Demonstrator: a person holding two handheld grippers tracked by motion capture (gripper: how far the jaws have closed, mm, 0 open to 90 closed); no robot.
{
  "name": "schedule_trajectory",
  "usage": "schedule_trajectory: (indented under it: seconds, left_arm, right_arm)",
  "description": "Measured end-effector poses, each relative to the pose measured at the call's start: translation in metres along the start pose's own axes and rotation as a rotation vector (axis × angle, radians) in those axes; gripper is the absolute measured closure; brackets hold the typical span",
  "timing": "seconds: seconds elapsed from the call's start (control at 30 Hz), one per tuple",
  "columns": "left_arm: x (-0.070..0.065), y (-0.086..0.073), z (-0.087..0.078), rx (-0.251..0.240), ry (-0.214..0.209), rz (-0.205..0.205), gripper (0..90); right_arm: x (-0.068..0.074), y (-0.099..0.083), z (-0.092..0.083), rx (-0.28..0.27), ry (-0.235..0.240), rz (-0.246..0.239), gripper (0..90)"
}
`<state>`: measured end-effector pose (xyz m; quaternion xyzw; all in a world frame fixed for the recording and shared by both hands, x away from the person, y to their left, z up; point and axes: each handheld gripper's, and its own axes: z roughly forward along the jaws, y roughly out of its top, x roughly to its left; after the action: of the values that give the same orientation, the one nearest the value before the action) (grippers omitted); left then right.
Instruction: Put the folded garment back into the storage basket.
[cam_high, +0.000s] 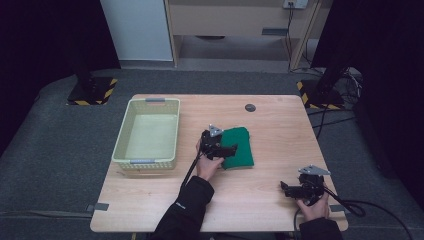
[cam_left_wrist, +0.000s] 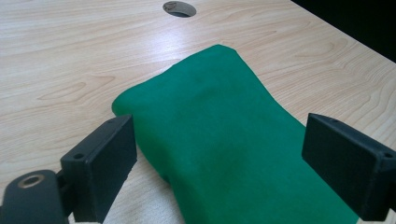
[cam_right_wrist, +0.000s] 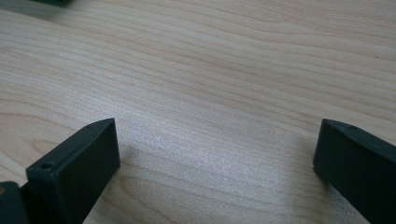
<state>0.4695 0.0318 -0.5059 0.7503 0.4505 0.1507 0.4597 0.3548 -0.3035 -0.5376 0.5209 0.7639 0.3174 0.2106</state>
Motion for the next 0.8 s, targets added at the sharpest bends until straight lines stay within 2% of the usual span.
schedule_trajectory:
  seconds: [0.8]
  left_arm:
    - [0.012, -0.015, 0.026, 0.058, 0.023, -0.020, 10.7]
  right_arm:
    - [0.000, 0.000, 0.000, 0.000, 0.000, 0.001, 0.4]
